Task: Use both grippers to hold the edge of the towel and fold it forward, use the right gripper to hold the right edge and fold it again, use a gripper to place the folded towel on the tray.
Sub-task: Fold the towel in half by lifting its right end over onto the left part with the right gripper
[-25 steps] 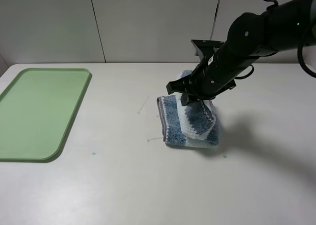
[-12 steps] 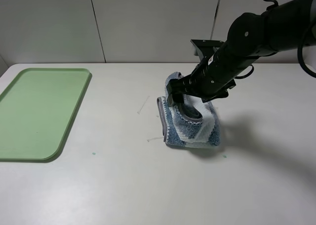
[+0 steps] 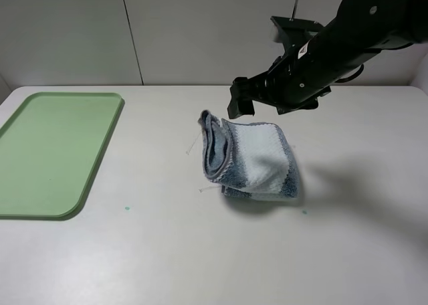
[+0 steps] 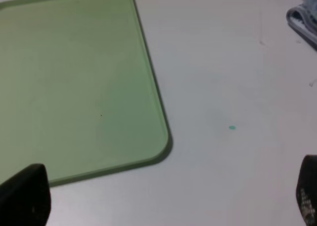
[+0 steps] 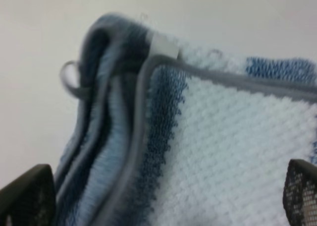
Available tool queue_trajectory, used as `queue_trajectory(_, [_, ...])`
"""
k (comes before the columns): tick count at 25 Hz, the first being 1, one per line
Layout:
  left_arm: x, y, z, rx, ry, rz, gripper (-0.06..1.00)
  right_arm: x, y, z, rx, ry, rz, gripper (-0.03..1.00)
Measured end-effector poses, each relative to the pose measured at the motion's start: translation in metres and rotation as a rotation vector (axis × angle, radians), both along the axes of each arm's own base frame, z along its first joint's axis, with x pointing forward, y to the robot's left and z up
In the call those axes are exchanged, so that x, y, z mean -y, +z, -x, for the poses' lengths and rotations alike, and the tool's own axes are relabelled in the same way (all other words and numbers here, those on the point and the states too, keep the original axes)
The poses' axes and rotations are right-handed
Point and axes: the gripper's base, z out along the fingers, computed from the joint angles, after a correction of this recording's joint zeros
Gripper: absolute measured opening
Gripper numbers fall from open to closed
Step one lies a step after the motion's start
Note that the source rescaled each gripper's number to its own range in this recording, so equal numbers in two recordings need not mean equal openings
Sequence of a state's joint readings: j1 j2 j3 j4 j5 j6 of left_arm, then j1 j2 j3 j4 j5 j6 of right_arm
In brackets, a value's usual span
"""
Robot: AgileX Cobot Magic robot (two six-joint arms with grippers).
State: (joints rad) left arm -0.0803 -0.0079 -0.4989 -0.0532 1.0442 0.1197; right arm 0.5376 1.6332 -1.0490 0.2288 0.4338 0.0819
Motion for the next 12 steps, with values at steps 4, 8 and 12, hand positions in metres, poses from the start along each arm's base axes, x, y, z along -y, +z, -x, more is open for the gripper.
queue_trajectory(4, [0.0, 0.0, 0.0, 0.0, 0.0, 0.0, 1.0, 0.005, 0.016, 0.007, 0.026, 0.019, 0.007, 1.0])
queue_trajectory(8, [0.0, 0.0, 0.0, 0.0, 0.0, 0.0, 1.0, 0.011, 0.03, 0.017, 0.038, 0.044, 0.034, 1.0])
queue_trajectory(12, [0.0, 0.0, 0.0, 0.0, 0.0, 0.0, 1.0, 0.019, 0.046, 0.03, 0.054, 0.108, 0.081, 1.0])
